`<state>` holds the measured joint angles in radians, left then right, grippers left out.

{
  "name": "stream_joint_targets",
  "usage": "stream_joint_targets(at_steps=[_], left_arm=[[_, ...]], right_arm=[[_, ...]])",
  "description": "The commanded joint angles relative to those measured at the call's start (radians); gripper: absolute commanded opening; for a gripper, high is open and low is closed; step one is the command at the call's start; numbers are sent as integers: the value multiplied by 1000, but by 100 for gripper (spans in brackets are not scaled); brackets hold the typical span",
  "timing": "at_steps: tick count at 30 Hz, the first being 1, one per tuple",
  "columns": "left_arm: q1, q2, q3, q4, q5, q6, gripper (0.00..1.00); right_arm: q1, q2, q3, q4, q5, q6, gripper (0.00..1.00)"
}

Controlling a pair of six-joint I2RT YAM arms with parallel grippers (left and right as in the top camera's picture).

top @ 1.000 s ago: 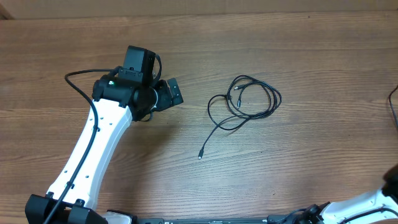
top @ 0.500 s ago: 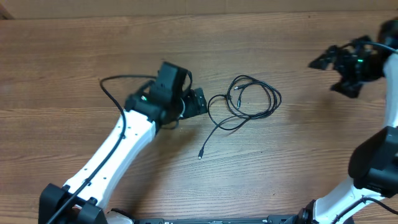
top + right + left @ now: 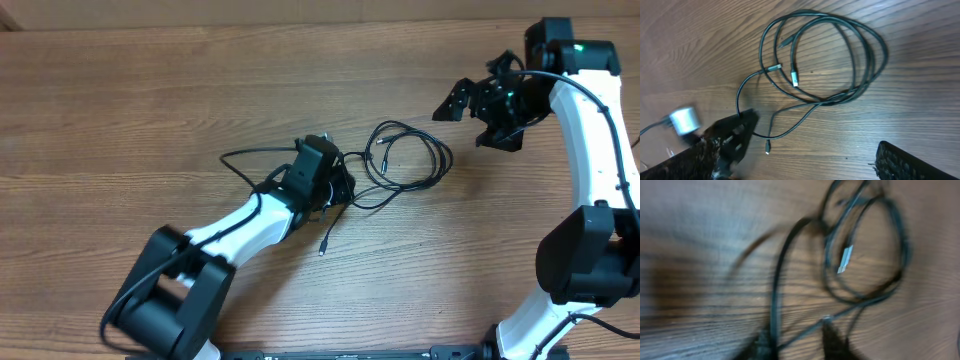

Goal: Untangle cables

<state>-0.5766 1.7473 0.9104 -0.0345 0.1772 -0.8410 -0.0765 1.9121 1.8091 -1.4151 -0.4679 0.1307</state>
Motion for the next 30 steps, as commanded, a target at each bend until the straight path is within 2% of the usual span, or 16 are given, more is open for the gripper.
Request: stream_joint_targets(at_steps=[1,3,6,11,14,15,19,30], left_arm=[[10,70,-11,-11,65,-2,4],[45,42,1,-72,107,39,4],[117,-49,45,-247,107,94,4],[273,-305,140,-571,56,170,4],[318,-422,145,-616,50,215,4],[336,-499,145,-648,15,227,4],[338,-593,145,-717,-91,237,4],[339,-612,148,-750,-110,280,4]], right_arm=[[16,-19,3,3,4,0,100],[26,-19,1,2,3,0,100],[45,-19,-13,2,2,1,100],[121,-19,-46,4,-4,0,100],[163,-19,-65,31,1,0,100],[191,-19,-82,64,14,0,100],[224,-19,-97,85,22,0,100],[225,-19,-97,86,22,0,100]])
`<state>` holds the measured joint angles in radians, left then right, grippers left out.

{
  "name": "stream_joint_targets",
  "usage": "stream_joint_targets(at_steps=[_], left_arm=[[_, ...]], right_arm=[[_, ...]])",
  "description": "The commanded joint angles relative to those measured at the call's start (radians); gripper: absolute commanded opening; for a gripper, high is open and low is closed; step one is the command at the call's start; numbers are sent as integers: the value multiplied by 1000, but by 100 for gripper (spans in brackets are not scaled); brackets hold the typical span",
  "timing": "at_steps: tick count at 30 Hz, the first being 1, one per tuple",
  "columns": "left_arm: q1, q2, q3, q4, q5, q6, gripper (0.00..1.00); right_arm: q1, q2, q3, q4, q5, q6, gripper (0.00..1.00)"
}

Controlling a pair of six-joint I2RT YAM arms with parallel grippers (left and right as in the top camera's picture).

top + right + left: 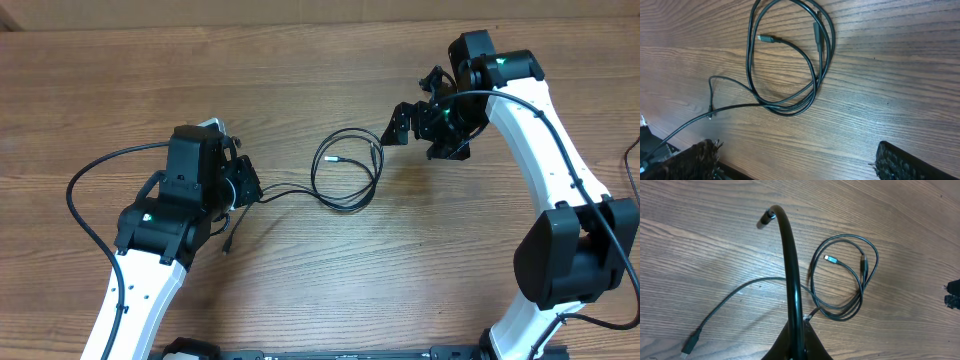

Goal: Untangle cables

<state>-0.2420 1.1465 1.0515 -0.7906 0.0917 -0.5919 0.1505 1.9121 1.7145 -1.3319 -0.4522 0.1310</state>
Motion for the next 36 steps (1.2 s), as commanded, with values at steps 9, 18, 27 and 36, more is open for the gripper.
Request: stream_joint_targets(at_steps=[9,18,27,36], left_arm=[[5,-18,9,-38,17,20,4],[6,-71,12,-118,9,21,4],[6,-108,63,-167,13,125,4],[6,-100,70,-151,23,125,4]], right_arm=[[-2,-19,-2,3,6,0,100],[-2,-19,-3,3,6,0,100],[-2,-19,-3,3,6,0,100],[-2,-19,-3,3,6,0,100]])
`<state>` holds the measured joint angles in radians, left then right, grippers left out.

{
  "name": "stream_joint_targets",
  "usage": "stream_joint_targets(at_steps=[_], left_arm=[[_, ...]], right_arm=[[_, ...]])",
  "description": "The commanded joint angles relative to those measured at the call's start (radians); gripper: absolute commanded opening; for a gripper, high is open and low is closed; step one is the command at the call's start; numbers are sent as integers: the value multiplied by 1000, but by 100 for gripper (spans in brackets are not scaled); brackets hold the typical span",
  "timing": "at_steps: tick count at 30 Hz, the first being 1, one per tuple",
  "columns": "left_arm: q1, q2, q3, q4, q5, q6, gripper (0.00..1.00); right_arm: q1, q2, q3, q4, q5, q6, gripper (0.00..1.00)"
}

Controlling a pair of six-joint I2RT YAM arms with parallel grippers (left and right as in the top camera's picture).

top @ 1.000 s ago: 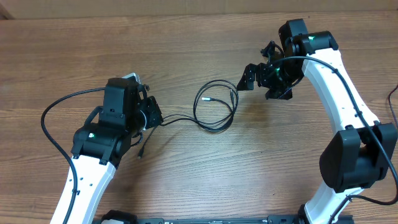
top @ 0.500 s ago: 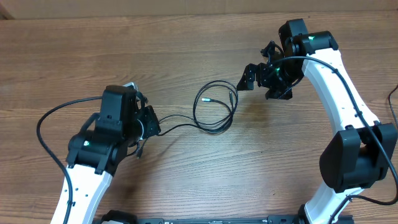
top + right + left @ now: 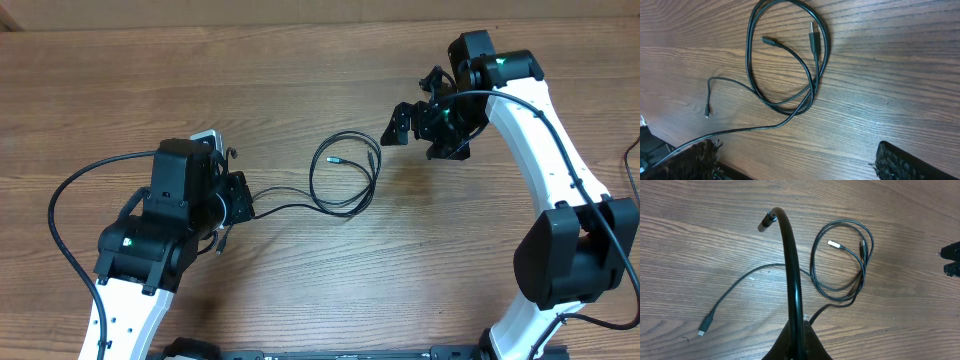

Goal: Untangle cables

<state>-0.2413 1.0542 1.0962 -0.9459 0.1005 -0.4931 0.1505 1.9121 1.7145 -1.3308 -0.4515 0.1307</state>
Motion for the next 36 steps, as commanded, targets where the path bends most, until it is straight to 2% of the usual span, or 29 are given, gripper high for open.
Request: stream_joint_targets(at_steps=[1,19,27,30,36], left_arm=[[5,-8,26,4,24,26,4],[5,-7,25,-3,108,12,4],[5,-7,25,-4,108,-14,4],[5,-7,25,-3,107,-63,4],[5,2,25,16,106,-68,4]], right_arm=[[-2,-19,-3,2,6,0,100],[-2,-19,-3,108,-4,1,100],[-2,-19,-3,84,-24,65,100],[-2,-19,-3,42,-24,83,100],[-2,-19,-3,-23,-31,114,100]])
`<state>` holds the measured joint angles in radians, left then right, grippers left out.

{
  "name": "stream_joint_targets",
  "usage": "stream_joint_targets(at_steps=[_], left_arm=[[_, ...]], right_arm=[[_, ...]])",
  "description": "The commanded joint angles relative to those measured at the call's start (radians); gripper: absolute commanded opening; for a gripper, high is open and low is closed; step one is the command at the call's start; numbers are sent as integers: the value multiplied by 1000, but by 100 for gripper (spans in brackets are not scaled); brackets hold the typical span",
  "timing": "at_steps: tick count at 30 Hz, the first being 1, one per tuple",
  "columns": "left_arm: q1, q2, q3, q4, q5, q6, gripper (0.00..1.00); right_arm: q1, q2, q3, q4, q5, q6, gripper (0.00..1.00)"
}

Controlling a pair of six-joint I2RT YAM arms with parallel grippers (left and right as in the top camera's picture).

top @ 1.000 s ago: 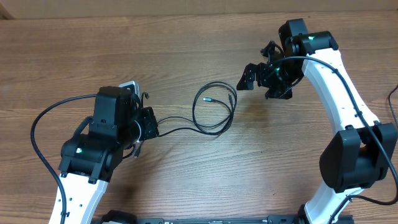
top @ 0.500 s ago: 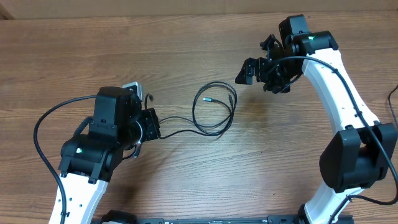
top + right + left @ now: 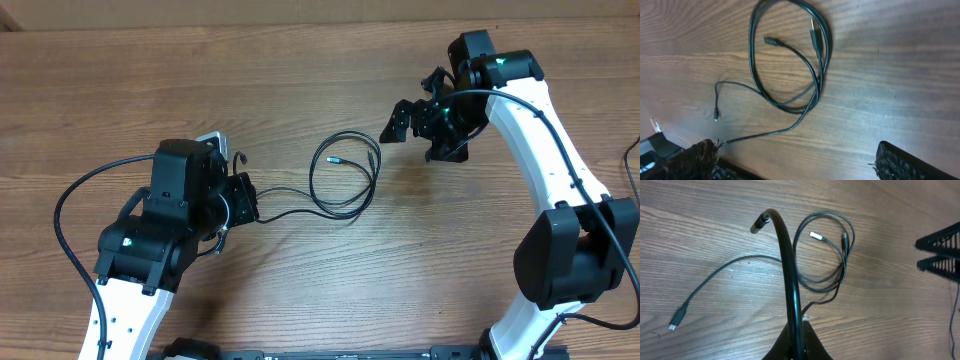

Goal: Untangle cables

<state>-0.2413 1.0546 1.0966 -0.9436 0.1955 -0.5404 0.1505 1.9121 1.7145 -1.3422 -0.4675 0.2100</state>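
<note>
A loose coil of thin black cable (image 3: 821, 75) lies mid-table, with two plugs inside its loop. One strand (image 3: 285, 212) leaves the coil toward my left gripper (image 3: 240, 200). In the left wrist view that gripper (image 3: 796, 332) is shut on a black cable (image 3: 786, 260) that arches up from the jaws to a plug tip. Another thin strand ends in a small plug (image 3: 675, 325) on the wood to the left. My right gripper (image 3: 412, 122) hovers just right of the coil, open, with nothing between its fingers (image 3: 700, 160).
A wooden table (image 3: 300, 80) carries only the cables. The left arm's own black lead (image 3: 60, 230) loops out on the left side. The right arm's white links (image 3: 560, 150) stand along the right edge.
The left wrist view has shifted: the coil sits higher in it and the right gripper's fingers now show at its right edge. My left gripper stays shut on the cable. The coil has barely changed.
At first my left gripper was at the tangle in the table's middle, beside a wide coil, and my right gripper was far right. Then the left had drawn back to the left with a cable, the coil sat smaller and further left, and the right hovered beside it. After that, little changed.
</note>
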Motion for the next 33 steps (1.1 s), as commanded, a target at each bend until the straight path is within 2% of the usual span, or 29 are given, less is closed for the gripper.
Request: stream_joint_targets(at_steps=[1,7,15,22,28,33], left_arm=[[5,6,24,18,11,-21,4],[5,46,24,80,7,-11,4],[5,104,24,126,-39,111,4],[6,110,24,152,-126,164,4],[6,110,25,162,-129,233,4],[7,110,25,146,-128,248,4]], right_arm=[[-2,-19,-3,-15,-25,38,100],[0,-20,-6,-18,-35,127,98],[30,-21,-6,27,-25,252,95],[131,-35,-6,72,135,480,95],[247,-53,-6,180,210,639,95],[329,-54,-6,180,338,734,96]])
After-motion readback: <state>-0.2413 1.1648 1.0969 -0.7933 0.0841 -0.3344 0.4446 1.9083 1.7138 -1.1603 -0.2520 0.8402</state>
